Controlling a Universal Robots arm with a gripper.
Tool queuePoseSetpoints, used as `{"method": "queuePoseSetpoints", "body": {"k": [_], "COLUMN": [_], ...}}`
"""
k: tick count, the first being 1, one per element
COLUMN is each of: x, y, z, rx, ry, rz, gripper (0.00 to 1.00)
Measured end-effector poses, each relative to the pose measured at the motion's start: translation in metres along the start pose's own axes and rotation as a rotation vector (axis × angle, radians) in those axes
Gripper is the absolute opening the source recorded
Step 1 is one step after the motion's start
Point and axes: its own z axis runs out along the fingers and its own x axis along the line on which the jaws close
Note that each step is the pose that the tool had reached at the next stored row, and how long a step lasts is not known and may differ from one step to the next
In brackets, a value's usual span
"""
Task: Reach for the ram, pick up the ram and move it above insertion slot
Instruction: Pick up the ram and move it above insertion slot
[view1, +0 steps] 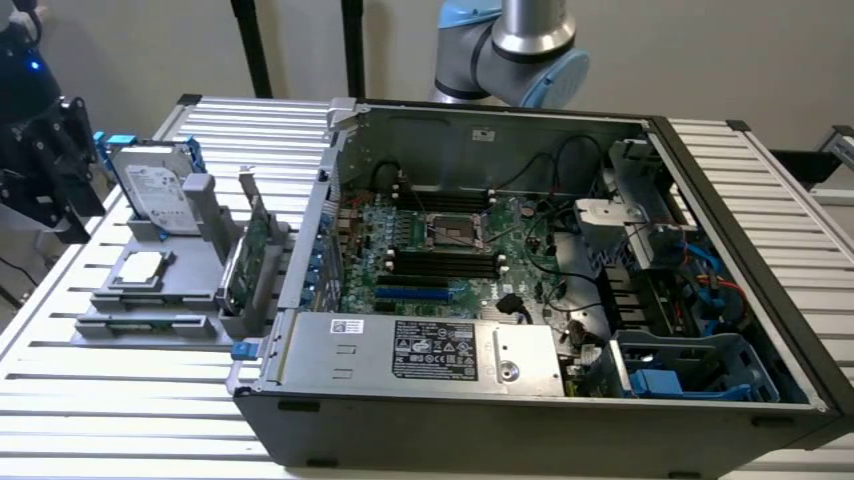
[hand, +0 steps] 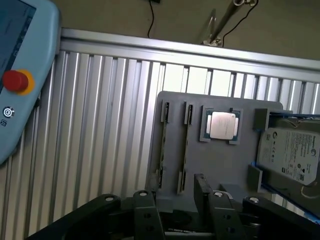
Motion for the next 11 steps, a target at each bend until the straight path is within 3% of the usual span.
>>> {"method": "queuePoseSetpoints", "body": {"k": [11], "x": [0.007], "y": [0.0002], "z": [0.0202], "rx": [0.0005], "ry": [-0.0032], "rz": [-0.018], "gripper": [0.42]}}
